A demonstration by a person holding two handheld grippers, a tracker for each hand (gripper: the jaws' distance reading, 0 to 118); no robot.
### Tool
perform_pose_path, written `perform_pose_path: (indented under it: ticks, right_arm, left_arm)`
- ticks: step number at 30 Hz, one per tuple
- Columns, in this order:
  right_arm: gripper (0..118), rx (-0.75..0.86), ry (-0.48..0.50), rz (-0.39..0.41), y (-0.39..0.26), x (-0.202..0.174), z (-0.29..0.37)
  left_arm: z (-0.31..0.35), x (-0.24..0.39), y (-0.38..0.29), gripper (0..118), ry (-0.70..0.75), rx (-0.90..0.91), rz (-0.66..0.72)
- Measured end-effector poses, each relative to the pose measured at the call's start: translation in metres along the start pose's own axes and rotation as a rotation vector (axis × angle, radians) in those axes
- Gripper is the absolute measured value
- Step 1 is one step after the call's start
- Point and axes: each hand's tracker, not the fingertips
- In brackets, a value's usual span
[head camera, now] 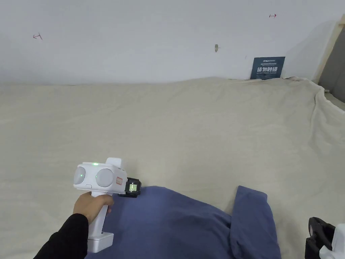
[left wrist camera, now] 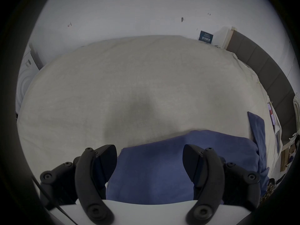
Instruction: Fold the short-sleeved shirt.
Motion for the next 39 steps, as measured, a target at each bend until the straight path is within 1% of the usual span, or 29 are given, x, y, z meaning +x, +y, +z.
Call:
perform_pose_path:
  ticks: [2,3,4,6,7,8,9,10,11,12,13,15,18,21,22,23,24,26,28,29,30,32,36,39]
  right_arm:
    - [0,-0.011,-0.008,-0.001,-0.003,0.001,-0.004]
    - [0,-0.018,-0.011,-0.003,-0.004,0.003,-0.006]
    - [0,-0.025,-0.013,-0.003,-0.005,0.004,-0.008]
    - [0,-0.035,-0.013,-0.002,-0.008,0.005,-0.009]
    - [0,-0.041,-0.014,-0.001,-0.009,0.005,-0.009]
    - [0,-0.045,-0.014,0.001,-0.009,0.006,-0.009]
    - [0,-0.048,-0.014,0.001,-0.011,0.006,-0.009]
    - [0,-0.053,-0.013,-0.001,-0.011,0.007,-0.009]
    - [0,-0.057,-0.012,-0.006,-0.012,0.008,-0.008]
    - [0,-0.063,-0.011,-0.012,-0.012,0.009,-0.008]
    - [0,-0.069,-0.009,-0.019,-0.013,0.009,-0.008]
    - [0,-0.081,-0.001,-0.026,-0.014,0.010,-0.006]
    - [0,-0.113,0.025,-0.033,-0.017,0.011,-0.006]
    - [1,-0.179,0.065,-0.025,-0.020,0.010,-0.010]
    - [3,-0.182,0.069,-0.029,-0.022,0.010,-0.011]
    - [8,-0.193,0.081,-0.033,-0.024,0.010,-0.012]
    - [15,-0.212,0.094,-0.038,-0.026,0.009,-0.014]
    - [44,-0.236,0.119,-0.052,-0.029,0.008,-0.019]
    - [76,-0.272,0.129,-0.040,-0.029,0.006,-0.030]
    - [84,-0.279,0.127,-0.037,-0.030,0.003,-0.036]
    - [87,-0.284,0.126,-0.034,-0.031,0.001,-0.044]
    - [87,-0.313,0.131,-0.035,-0.029,-0.001,-0.061]
    - [86,-0.380,0.125,-0.081,-0.024,-0.002,-0.105]
    - [74,-0.427,0.094,-0.074,-0.018,-0.006,-0.134]
  left_arm:
    - [-0.014,0.004,0.000,88,0.003,-0.023,-0.008]
    - [-0.019,0.006,-0.001,86,0.019,-0.039,-0.018]
    - [-0.023,0.009,-0.003,80,0.038,-0.048,-0.021]
    - [-0.029,0.014,-0.004,77,0.040,-0.065,-0.033]
    - [-0.027,0.017,-0.004,70,0.057,-0.054,-0.049]
    - [-0.025,0.017,-0.006,59,0.051,-0.049,-0.056]
    - [-0.022,0.018,-0.006,45,0.039,-0.049,-0.069]
    - [-0.019,0.021,-0.006,22,0.024,-0.043,-0.082]
    - [-0.017,0.024,-0.006,12,0.028,-0.039,-0.094]
    - [-0.014,0.026,-0.008,9,0.024,-0.036,-0.117]
    - [-0.012,0.028,-0.009,9,0.004,-0.042,-0.124]
    - [-0.006,0.033,-0.013,6,0.026,-0.037,-0.132]
    - [0.014,0.032,-0.015,6,0.009,0.013,-0.087]
    - [0.041,0.029,-0.018,6,-0.006,0.054,-0.081]
    - [0.050,0.028,-0.020,6,-0.017,0.068,-0.076]
    - [0.059,0.026,-0.021,6,-0.026,0.076,-0.070]
    - [0.069,0.025,-0.023,6,-0.032,0.094,-0.062]
    - [0.085,0.021,-0.027,6,-0.044,0.114,-0.048]
    - [0.101,0.019,-0.032,6,-0.054,0.131,-0.038]
    - [0.107,0.018,-0.034,6,-0.056,0.136,-0.036]
    - [0.113,0.016,-0.037,6,-0.059,0.140,-0.034]
    - [0.117,0.013,-0.040,6,-0.063,0.148,-0.028]
    - [0.125,0.011,-0.047,6,-0.064,0.153,-0.015]
    - [0.123,0.010,-0.048,6,-0.064,0.149,-0.004]
